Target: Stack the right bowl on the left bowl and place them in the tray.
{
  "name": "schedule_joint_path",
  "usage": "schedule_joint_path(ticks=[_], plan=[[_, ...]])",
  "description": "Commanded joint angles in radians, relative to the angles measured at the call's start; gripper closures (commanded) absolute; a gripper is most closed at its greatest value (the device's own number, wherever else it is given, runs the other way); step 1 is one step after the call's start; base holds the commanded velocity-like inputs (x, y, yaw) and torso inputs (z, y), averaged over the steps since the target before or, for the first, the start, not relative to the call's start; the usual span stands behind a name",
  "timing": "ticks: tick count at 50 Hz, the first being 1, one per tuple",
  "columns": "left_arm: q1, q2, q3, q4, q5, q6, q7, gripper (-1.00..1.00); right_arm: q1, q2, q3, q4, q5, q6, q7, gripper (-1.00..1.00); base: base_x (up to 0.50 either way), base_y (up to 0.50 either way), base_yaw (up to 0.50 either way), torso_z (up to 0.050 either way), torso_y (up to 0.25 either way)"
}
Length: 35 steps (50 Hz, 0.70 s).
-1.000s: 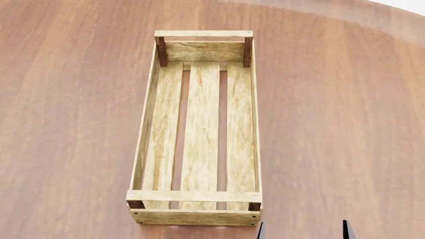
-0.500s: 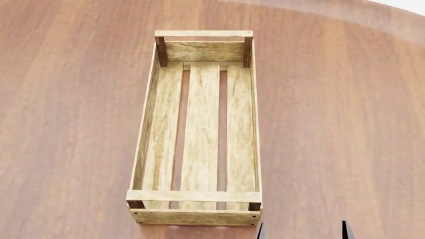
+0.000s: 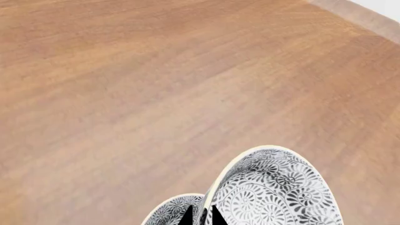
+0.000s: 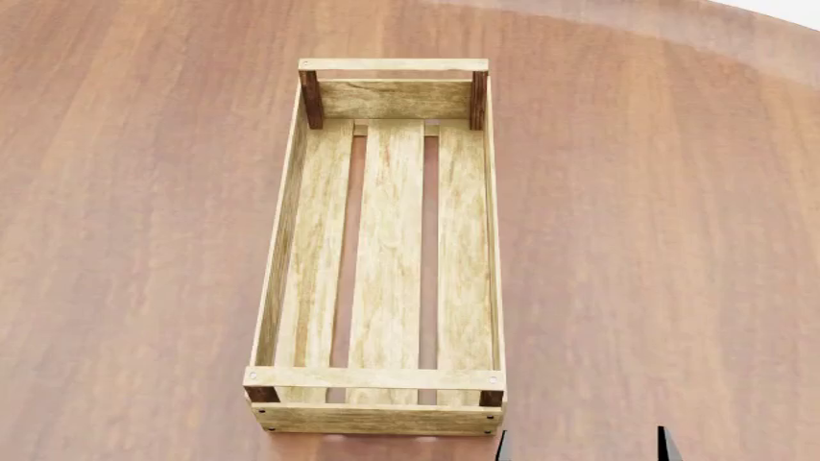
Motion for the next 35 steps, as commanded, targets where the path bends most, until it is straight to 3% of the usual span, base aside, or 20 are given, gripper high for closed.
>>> schedule_joint_path(ticks=[1,35], plan=[[-0.013,0.019,0.000,-0.007,0.056,-0.016,0.017,1.00,0.001,-0.015,0.018,-0.010,-0.019,0.012,-0.015,-1.00,0.00,0.00,0.00,0.000,0.000],[-0.060,0.030,0.051,-0.105,0.123,0.002,0.027,1.00,0.003,-0.010,0.012,0.006,-0.018,0.002,-0.004,-1.00,0.00,0.00,0.00,0.000,0.000]])
